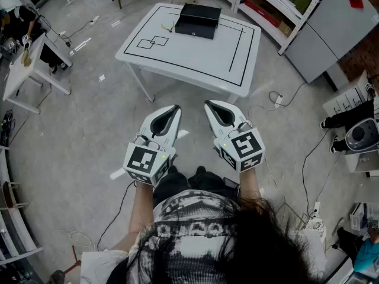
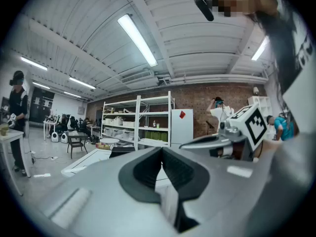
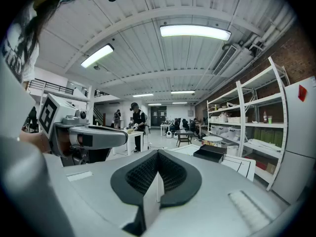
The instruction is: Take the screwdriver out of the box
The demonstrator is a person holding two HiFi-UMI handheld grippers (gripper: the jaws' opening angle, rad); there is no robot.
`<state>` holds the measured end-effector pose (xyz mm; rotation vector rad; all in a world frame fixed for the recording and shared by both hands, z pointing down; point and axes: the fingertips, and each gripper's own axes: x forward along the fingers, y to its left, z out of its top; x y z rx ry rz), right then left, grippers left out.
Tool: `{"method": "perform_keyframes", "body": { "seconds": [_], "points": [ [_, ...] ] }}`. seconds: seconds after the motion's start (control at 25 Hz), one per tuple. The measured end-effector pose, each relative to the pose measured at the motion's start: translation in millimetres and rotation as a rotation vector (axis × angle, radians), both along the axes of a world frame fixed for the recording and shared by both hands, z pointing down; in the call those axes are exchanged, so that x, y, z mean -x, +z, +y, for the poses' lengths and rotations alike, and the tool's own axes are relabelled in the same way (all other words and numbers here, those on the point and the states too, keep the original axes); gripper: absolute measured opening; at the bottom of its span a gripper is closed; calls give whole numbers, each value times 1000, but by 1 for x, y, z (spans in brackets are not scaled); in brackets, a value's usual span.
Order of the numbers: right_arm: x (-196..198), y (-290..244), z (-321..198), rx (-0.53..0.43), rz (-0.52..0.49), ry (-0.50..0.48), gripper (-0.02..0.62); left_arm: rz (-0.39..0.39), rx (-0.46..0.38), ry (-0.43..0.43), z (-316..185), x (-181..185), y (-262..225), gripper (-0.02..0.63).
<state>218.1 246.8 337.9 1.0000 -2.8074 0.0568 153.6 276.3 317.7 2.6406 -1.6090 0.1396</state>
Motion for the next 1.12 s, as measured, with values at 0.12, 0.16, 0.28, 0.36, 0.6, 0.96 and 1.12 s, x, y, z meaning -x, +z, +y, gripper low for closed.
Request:
{"method": "perform_keyframes", "body": {
  "seconds": [0.12, 0.16, 0.28, 0.36, 0.6, 0.96, 1.12],
  "points": [
    [-9, 0, -3, -2, -7, -4, -3, 6, -1, -8, -2, -8, 3, 0],
    [-12, 0, -4, -1, -10, -6, -3, 8, -1, -10, -3, -11, 3, 0],
    [-21, 1, -7, 0, -19, -18, -3, 9, -3, -17, -6, -19, 5, 0],
    [-26, 2, -9, -1, -20, -31, -3, 0, -7, -24, -9, -23, 6, 0],
    [-39, 10, -19, 1, -13, -63, -3, -32, -13, -43, -18, -31, 8, 0],
    [-41, 22, -46, 27, -24, -77, -3, -57, -1, -38, -42, -36, 14, 0],
    [-33, 27, -64, 41, -24, -77, -3, -53, 8, -29, -57, -30, 18, 0]
  ]
}}
